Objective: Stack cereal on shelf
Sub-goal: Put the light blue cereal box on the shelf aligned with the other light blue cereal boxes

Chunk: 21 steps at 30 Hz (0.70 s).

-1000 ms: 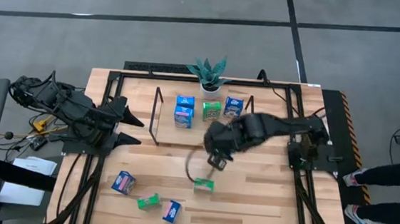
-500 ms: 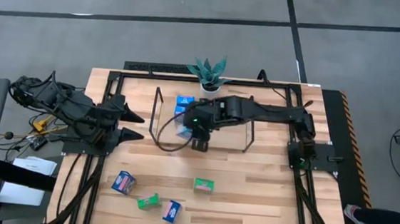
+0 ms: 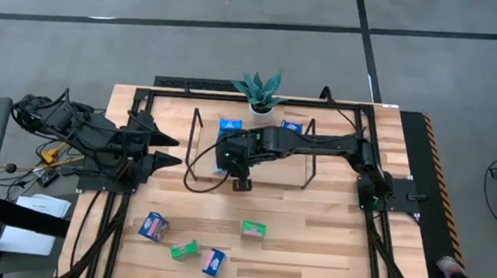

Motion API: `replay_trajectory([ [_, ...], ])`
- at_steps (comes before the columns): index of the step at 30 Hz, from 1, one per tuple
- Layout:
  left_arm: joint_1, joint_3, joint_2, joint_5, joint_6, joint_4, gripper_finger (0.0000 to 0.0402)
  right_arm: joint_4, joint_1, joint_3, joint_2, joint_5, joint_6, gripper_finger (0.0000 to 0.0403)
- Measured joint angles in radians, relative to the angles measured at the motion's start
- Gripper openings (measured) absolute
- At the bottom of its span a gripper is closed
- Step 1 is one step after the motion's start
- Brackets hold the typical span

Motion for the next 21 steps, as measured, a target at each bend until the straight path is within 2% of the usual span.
replay_trajectory([
  [12,0.000,0.000,0.000,-0.032,-0.007,0.000,0.0300,-0.011,-0.021,0.000,0.014,0.005,-0.024,0.0176],
  [21,0.000,0.000,0.000,-0.032,-0.007,0.000,0.0300,-0.007,-0.027,0.000,0.014,0.004,-0.024,0.0167],
])
